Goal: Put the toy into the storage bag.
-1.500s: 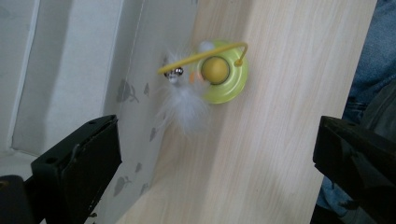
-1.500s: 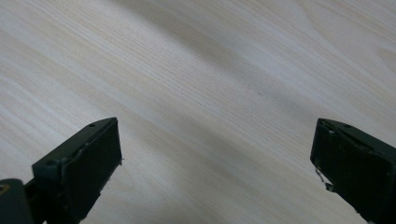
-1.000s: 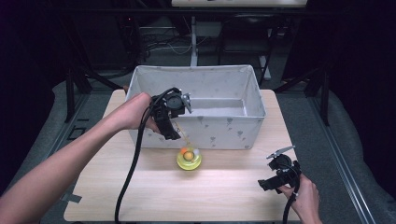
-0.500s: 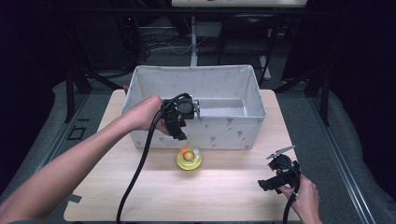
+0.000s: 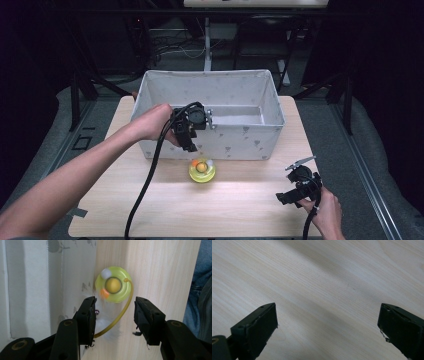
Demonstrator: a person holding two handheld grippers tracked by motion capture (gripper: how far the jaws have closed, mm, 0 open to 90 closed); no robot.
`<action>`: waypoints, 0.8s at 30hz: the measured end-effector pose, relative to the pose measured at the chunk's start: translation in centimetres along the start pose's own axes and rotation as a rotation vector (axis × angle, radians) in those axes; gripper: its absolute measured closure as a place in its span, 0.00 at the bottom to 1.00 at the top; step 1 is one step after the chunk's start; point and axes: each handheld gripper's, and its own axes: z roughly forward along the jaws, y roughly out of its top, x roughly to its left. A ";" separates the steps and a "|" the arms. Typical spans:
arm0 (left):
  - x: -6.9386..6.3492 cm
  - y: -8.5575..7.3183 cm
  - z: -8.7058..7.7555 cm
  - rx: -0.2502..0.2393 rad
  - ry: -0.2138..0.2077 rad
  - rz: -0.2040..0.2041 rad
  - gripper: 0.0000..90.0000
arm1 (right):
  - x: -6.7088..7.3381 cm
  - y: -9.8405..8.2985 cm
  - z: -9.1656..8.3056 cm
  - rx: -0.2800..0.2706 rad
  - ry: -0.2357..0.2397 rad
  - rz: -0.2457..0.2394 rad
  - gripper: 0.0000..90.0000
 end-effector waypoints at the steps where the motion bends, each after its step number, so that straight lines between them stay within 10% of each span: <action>1: 0.0 0.0 0.0 0.000 -0.001 0.004 0.59 | 0.0 0.0 0.0 0.007 -0.002 -0.005 0.03; 24: -0.3 0.2 1.5 0.005 -0.012 -0.007 0.83 | 0.0 0.0 0.1 0.010 0.004 0.002 0.03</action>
